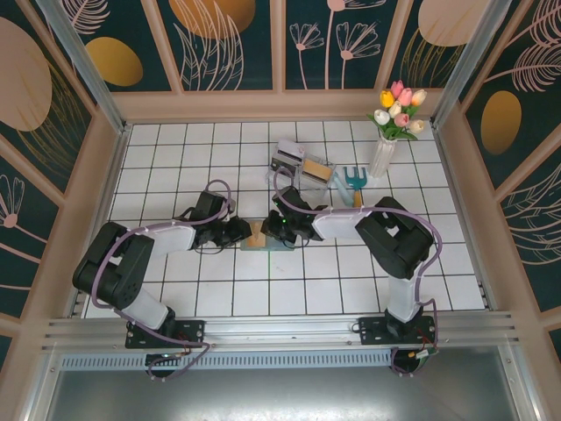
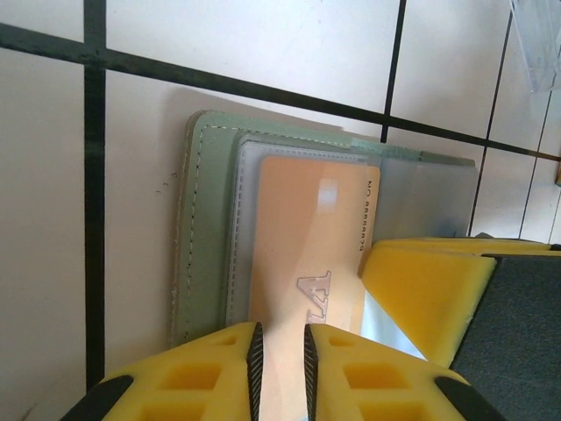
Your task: Take the credit cards out of the card holder
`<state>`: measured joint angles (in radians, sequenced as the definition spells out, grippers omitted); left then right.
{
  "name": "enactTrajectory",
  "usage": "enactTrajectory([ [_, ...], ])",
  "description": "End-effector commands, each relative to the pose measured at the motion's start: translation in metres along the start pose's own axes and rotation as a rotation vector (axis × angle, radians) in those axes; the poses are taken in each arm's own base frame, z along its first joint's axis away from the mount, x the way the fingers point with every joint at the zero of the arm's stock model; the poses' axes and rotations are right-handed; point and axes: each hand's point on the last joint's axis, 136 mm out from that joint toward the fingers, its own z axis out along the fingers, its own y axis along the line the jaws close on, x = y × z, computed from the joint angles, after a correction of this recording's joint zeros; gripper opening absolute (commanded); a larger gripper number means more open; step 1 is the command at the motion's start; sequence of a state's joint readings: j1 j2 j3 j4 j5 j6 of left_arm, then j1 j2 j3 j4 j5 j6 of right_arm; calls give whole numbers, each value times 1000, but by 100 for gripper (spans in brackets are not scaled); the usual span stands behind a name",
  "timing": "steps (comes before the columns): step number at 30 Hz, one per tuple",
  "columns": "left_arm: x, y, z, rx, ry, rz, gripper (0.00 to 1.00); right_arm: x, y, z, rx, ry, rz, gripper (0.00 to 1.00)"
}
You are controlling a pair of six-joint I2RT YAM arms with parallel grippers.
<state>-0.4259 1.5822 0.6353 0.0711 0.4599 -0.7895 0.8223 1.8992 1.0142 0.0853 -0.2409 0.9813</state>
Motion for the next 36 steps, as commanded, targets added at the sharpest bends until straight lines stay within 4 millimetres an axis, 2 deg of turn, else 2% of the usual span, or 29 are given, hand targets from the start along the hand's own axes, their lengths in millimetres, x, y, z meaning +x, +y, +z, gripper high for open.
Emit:
enactTrajectory([
  [1, 4, 5, 4, -18, 11, 14, 22, 9, -9, 6, 42, 38, -25, 17],
  [6, 5, 9, 5, -24, 13, 13, 22, 13, -6, 5, 19, 59, -67, 17],
  [11, 7, 13, 5, -37, 12, 10, 22, 17, 6, 0, -32, 76, -153, 18],
  [19, 10, 20, 7, -52, 15, 1, 22, 21, 10, -4, -66, 87, -196, 10],
  [24, 7, 21, 3, -72, -4, 0, 23, 13, 0, -7, -7, 52, -187, 1],
  [29, 6, 29, -2, -124, -22, 12, 27, 9, -14, -17, 45, 36, -178, 0],
  [36, 4, 19, -2, -83, -23, 18, 29, 9, -15, -26, 26, 37, -178, 1],
])
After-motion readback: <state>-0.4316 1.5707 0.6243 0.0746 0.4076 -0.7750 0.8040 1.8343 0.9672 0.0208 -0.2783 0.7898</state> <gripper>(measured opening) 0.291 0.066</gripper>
